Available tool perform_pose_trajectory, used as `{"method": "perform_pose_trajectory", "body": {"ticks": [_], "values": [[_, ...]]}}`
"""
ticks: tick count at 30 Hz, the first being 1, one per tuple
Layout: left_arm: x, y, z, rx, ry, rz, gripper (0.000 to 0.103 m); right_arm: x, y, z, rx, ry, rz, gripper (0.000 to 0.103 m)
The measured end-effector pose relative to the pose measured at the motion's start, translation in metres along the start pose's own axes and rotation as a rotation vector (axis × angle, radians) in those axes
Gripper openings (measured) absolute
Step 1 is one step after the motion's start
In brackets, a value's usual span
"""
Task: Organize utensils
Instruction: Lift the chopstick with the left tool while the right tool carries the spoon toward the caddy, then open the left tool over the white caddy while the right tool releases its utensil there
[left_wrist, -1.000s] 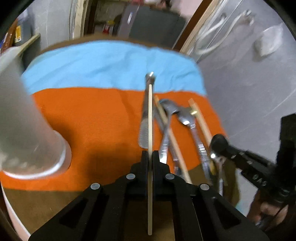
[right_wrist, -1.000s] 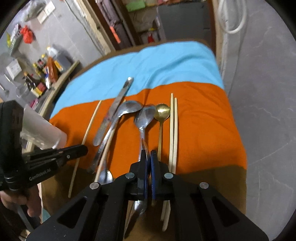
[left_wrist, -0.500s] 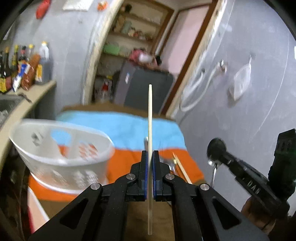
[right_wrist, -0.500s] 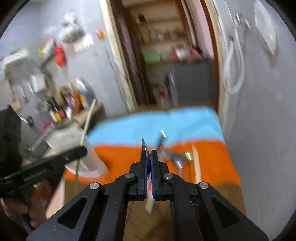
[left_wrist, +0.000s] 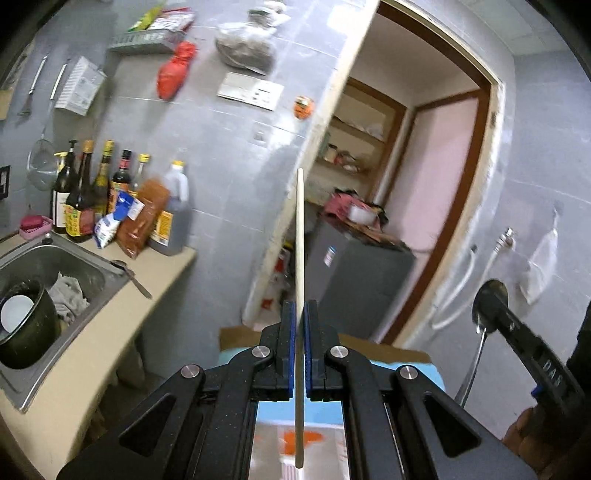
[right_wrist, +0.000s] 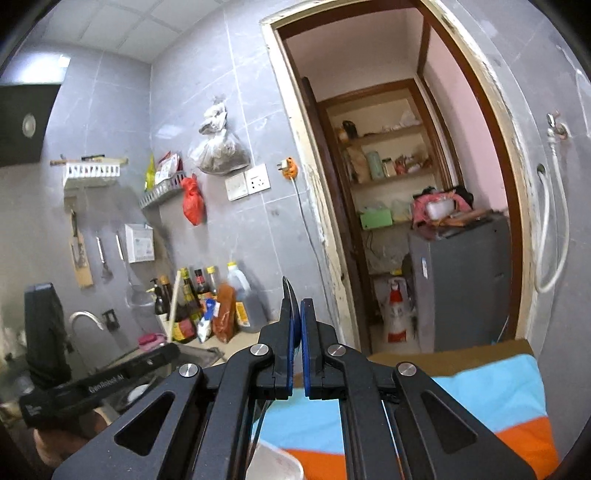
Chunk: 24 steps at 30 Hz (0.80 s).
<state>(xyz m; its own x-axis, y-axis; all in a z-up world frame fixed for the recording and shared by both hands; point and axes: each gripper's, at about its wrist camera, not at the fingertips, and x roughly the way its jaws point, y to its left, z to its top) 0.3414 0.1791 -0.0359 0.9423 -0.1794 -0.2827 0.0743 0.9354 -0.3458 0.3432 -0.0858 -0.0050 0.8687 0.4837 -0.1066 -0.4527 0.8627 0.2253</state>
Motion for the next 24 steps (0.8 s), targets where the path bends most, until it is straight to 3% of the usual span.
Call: {"method": "perform_pose_trajectory", "body": {"ticks": [6, 10, 19, 24], "values": [[0.013, 0.033, -0.019, -0.044, -0.04, 0.0, 0.002, 0.029, 0.029, -0.042, -0.164, 0.022, -0.04, 0.002], [0.007, 0.033, -0.034, -0.061, -0.08, -0.015, 0.002, 0.037, 0.036, -0.068, -0.231, 0.058, -0.048, 0.002], [-0.001, 0.015, -0.06, 0.062, -0.121, 0.017, 0.002, 0.039, 0.031, -0.093, -0.246, 0.098, -0.06, 0.002], [-0.003, 0.01, -0.072, 0.123, -0.074, 0.009, 0.002, 0.033, 0.029, -0.096, -0.257, 0.13, -0.035, 0.003]]}}
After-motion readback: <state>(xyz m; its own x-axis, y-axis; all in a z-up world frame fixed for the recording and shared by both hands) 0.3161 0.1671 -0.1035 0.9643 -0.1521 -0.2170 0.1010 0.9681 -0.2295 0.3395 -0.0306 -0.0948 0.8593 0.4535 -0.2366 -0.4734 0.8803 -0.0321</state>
